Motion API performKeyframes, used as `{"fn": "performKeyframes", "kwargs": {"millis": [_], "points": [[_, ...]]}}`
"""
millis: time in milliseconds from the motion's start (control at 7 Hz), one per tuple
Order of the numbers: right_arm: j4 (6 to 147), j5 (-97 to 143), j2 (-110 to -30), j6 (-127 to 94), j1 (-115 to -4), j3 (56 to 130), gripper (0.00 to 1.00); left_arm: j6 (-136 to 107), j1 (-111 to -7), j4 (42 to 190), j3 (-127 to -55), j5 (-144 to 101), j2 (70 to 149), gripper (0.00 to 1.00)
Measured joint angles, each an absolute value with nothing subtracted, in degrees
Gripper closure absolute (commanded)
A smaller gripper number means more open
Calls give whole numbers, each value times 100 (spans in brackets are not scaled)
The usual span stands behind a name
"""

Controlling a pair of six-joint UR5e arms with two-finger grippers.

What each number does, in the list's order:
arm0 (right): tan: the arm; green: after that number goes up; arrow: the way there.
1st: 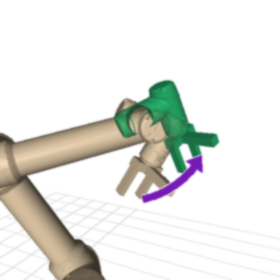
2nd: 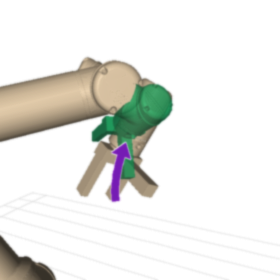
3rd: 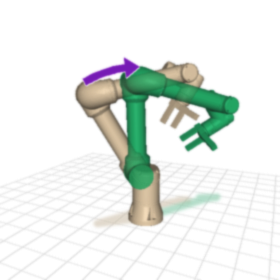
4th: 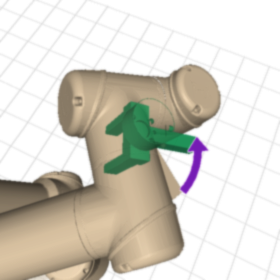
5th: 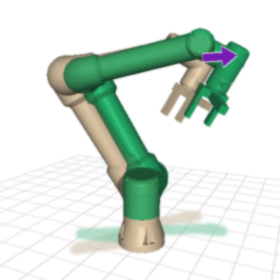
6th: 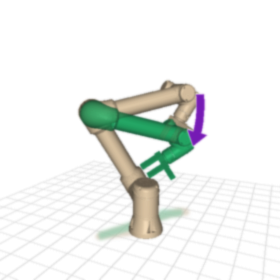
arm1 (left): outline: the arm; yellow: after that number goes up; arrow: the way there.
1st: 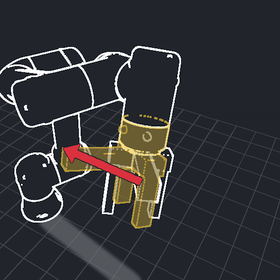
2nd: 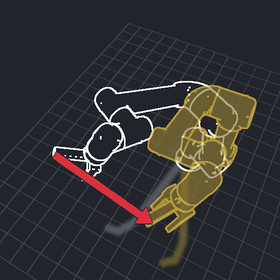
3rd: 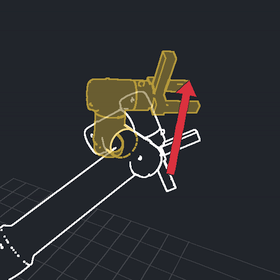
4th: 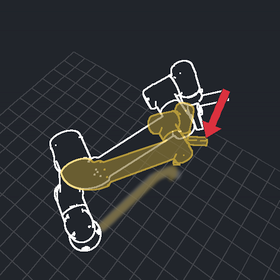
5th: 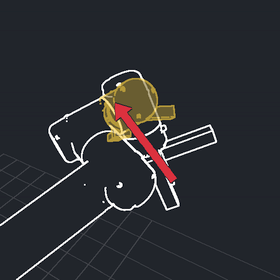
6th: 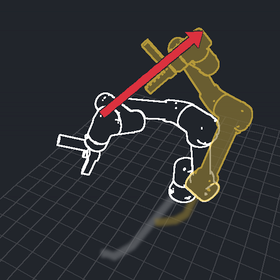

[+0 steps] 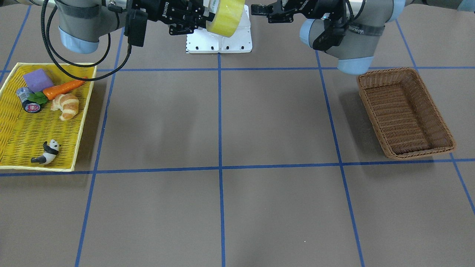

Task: Move tape to another basket

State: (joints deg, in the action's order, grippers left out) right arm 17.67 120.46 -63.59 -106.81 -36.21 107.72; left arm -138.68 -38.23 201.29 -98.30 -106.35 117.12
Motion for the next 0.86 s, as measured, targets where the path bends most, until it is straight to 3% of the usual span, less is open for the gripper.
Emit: {"fn": "performKeyframes", "kwargs": {"millis": [857], "points": [[1767,12065,-6345,-10680,-3378,10762,100,-13860,-3564,20085,-9826,-10513,11755,5]]}}
